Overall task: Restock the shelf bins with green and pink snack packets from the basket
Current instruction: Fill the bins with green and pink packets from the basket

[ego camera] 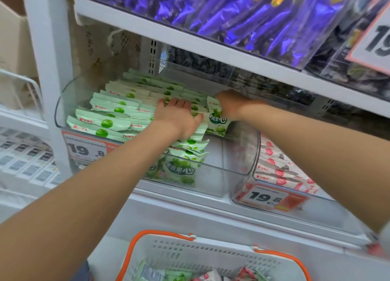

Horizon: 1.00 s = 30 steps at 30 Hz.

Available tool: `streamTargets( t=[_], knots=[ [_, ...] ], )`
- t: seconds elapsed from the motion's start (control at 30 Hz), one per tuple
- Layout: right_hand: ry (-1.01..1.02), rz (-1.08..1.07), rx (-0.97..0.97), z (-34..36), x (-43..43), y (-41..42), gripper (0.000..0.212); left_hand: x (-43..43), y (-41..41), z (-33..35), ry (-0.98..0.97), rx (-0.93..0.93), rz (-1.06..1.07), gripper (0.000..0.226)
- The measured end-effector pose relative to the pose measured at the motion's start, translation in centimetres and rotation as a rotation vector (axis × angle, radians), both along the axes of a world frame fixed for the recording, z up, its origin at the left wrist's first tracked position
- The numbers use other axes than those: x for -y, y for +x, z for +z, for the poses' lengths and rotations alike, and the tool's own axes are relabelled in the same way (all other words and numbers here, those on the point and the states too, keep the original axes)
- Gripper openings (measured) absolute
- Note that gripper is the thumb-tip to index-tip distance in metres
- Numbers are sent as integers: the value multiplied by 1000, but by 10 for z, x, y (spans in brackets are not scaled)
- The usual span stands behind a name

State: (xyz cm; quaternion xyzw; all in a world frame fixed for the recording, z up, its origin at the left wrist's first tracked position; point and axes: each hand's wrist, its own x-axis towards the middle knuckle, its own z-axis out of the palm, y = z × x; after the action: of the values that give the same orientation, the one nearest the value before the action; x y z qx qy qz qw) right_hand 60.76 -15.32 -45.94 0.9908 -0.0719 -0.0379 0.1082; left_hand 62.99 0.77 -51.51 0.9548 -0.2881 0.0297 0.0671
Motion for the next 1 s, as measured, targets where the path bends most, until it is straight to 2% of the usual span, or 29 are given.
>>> streamTargets(
  t=[0.27, 0.43, 0.77, 0.87, 1.0],
  knots=[
    [-153, 27, -2, -5, -2, -2, 43, 0, 0, 0, 7, 8, -2, 69],
    [-81, -25, -8, -8, -4, -2, 25, 0, -1, 1, 14, 4, 0, 69],
    [72, -124, -26, -6, -10, -2, 19, 0, -3, 3, 25, -4, -1, 69],
    [121, -170, 11, -6, -11, -1, 14, 0, -2, 3, 19, -1, -3, 68],
    [202, -232, 169, -5, -11, 0, 12, 1, -1, 1, 1, 10, -17, 67]
  ],
)
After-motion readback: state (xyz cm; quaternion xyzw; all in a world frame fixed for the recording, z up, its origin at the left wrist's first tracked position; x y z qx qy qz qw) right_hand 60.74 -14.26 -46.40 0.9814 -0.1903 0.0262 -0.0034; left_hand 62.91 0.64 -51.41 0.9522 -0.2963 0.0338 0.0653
